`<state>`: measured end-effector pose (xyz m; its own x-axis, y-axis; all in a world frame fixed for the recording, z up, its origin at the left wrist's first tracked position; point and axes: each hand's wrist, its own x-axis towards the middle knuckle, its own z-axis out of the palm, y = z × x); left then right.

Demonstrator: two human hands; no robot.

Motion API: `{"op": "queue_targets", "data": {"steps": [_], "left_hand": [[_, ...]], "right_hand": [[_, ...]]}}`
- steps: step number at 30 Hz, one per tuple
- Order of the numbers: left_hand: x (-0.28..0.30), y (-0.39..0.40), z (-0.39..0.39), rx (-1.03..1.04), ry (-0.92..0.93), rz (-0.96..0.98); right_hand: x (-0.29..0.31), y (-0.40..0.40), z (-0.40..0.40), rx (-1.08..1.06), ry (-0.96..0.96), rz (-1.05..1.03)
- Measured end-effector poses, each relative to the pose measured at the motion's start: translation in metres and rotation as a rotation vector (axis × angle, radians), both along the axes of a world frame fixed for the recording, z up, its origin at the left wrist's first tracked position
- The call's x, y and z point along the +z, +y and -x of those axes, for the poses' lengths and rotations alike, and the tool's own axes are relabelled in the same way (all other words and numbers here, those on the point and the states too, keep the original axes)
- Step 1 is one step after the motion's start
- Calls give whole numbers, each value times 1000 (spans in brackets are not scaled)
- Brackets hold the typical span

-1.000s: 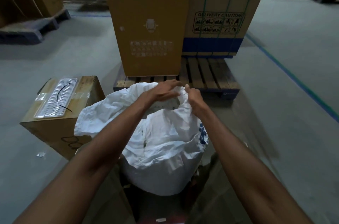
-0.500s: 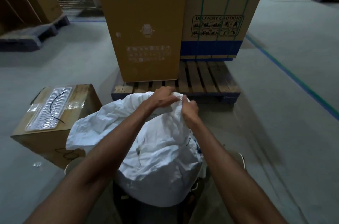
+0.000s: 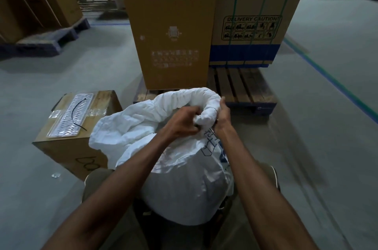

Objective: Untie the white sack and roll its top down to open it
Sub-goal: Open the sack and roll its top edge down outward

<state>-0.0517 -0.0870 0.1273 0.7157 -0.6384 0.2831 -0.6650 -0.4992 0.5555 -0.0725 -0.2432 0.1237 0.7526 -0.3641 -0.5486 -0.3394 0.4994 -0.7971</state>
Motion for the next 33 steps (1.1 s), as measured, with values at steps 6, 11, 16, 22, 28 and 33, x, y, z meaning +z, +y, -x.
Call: {"op": "queue_targets", "data": {"steps": [6, 11, 16, 22, 28, 33], "left_hand": [[-4, -15, 13, 41, -304, -123], [-8, 9, 28, 46, -26, 53], [-5, 34, 50, 53, -68, -167], [7, 45, 44, 106, -360, -200], [0, 42, 45, -36, -622, -85], [-2, 44, 50, -58, -415, 26]], "right_hand": [[3, 26, 22, -68, 98, 60], [-2, 14, 30, -163, 67, -251], [6, 17, 37, -89, 27, -274], [8, 23, 59, -129, -91, -8], [18, 17, 90, 568, -612, 1499], [22, 20, 72, 798, -563, 1827]]}}
